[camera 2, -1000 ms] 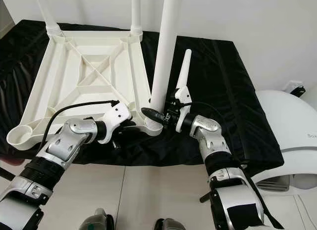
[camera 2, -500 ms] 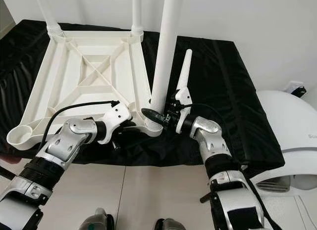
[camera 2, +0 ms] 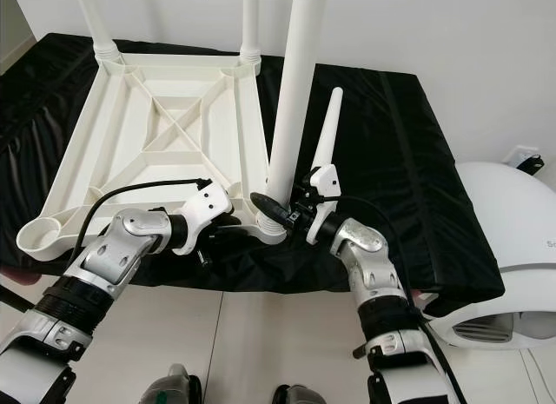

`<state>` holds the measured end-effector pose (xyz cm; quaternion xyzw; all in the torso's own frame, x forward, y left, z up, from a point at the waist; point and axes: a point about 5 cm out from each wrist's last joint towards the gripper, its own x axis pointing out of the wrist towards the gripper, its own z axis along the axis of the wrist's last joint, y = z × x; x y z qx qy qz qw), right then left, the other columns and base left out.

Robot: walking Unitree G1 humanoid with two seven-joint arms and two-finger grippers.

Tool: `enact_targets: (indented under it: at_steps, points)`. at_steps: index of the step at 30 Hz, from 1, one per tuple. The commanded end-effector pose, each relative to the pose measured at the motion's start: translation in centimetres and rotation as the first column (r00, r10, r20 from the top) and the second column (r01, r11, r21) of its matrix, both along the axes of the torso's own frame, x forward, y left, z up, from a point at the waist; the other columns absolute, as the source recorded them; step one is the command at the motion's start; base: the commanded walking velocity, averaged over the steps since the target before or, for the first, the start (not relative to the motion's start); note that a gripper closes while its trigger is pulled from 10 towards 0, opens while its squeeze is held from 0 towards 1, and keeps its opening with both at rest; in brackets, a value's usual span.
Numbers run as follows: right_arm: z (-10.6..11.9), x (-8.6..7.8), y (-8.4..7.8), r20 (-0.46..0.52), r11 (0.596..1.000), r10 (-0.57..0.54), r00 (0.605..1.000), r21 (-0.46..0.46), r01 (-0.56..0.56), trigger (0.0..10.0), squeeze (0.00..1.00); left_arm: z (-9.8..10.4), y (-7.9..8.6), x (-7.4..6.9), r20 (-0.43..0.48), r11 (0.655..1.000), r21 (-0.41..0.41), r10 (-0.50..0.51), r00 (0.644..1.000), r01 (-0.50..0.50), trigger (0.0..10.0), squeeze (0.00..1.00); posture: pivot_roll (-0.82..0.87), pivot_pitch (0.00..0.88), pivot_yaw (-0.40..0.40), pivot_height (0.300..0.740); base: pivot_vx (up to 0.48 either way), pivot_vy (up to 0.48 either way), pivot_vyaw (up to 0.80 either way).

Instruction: Building children table

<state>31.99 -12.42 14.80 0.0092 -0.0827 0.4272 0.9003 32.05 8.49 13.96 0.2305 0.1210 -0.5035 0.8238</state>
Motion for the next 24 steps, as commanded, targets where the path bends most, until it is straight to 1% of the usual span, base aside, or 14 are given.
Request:
enact_targets:
  at_steps: [1,6,17,20,21,23,24]
  points:
    - [0.2,-0.4,0.7,0.012,1.0,0.019,1.0,0.025,-0.019,10.0,0.0,1.4,-0.1,0.6,0.064,0.999,-0.017,0.033,0.997,-0.032,10.0,0.0,0.06,0.081,-0.039,0.74,0.0,0.0,0.0]
    - [0.4,-0.8,1.0,0.022,0.998,-0.042,0.999,0.038,0.041,10.0,0.0,1.4,0.0,0.7,0.06,0.999,-0.015,0.042,0.997,-0.041,10.0,0.0,0.06,0.084,-0.036,0.74,0.0,0.0,0.0]
    - [0.5,-1.4,1.4,0.019,0.995,-0.09,0.996,0.055,0.089,10.0,0.0,1.5,0.2,0.9,0.056,0.997,-0.013,0.072,0.996,-0.072,10.0,0.0,0.06,0.083,-0.039,0.74,0.0,0.0,0.0]
    - [0.4,-1.9,1.9,0.033,0.991,-0.128,0.991,0.048,0.126,10.0,0.0,1.6,0.3,1.1,0.058,0.995,-0.012,0.097,0.994,-0.096,10.0,0.0,0.06,0.081,-0.041,0.74,0.0,0.0,0.0]
    - [0.4,-1.9,1.9,0.033,0.991,-0.128,0.991,0.048,0.126,10.0,0.0,1.6,0.3,1.1,0.058,0.995,-0.012,0.097,0.994,-0.096,10.0,0.0,0.06,0.081,-0.041,0.74,0.0,0.0,0.0]
    - [0.4,-2.0,2.2,0.033,0.982,-0.181,0.983,0.05,0.18,10.0,0.0,1.8,0.4,1.2,0.059,0.994,-0.012,0.109,0.992,-0.109,10.0,0.0,0.07,0.078,-0.042,0.74,0.0,0.0,0.0]
    - [0.4,-2.0,2.2,0.033,0.982,-0.181,0.983,0.05,0.18,10.0,0.0,1.8,0.4,1.2,0.059,0.994,-0.012,0.109,0.992,-0.109,10.0,0.0,0.07,0.078,-0.042,0.74,0.0,0.0,0.0]
